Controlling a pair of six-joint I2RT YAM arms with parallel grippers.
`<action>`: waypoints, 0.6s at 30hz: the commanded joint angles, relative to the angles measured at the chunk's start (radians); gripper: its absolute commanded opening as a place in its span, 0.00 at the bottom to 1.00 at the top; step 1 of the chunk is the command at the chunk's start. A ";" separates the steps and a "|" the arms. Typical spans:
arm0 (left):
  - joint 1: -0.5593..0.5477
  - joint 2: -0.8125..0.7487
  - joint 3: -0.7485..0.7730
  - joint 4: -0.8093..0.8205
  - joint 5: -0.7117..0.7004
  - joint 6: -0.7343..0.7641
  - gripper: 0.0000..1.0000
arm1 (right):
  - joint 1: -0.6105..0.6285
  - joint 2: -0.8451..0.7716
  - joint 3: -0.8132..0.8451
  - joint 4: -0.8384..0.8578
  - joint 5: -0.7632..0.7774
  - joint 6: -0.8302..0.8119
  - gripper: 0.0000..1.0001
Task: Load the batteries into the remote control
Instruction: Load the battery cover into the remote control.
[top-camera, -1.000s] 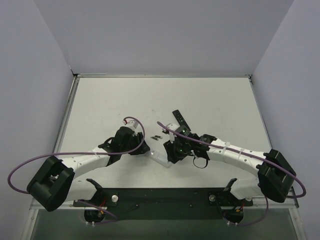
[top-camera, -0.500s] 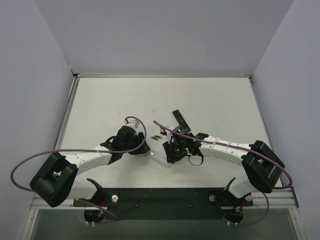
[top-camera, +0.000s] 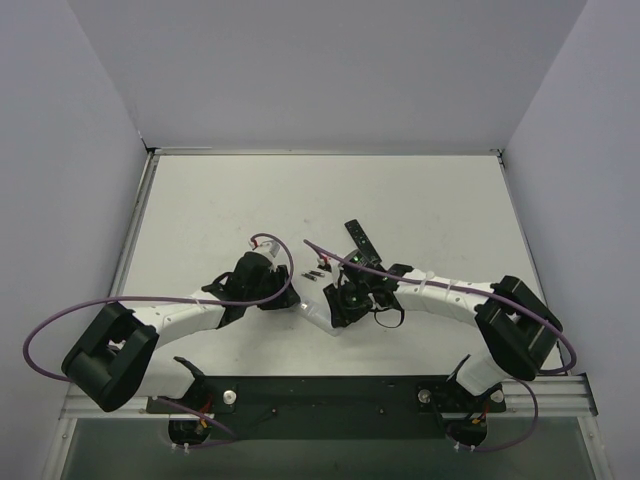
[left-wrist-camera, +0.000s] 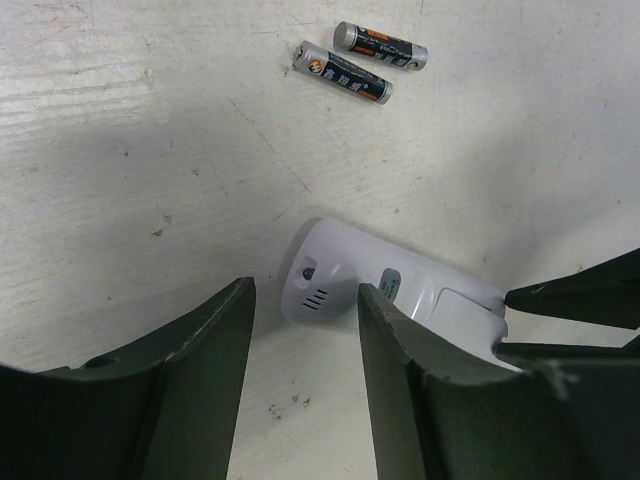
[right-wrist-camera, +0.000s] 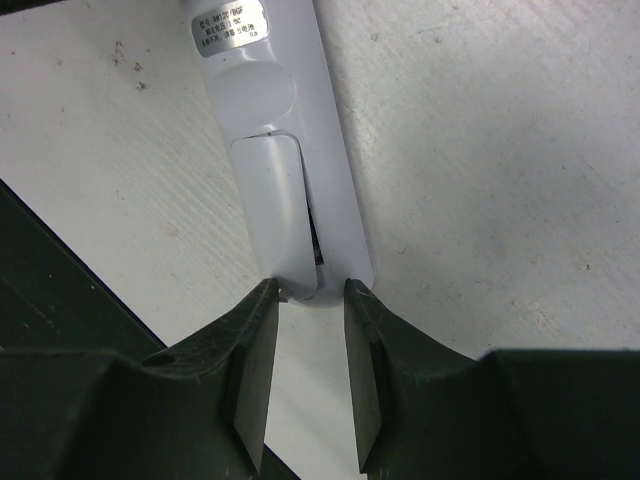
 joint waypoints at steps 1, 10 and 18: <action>-0.005 0.003 0.045 0.009 0.001 0.013 0.56 | -0.016 0.043 0.001 -0.034 0.031 -0.015 0.27; -0.005 0.010 0.043 0.011 0.001 0.013 0.56 | -0.032 0.035 0.036 -0.079 0.043 -0.065 0.18; -0.005 0.019 0.045 0.015 0.008 0.012 0.56 | -0.032 0.065 0.058 -0.093 0.019 -0.091 0.16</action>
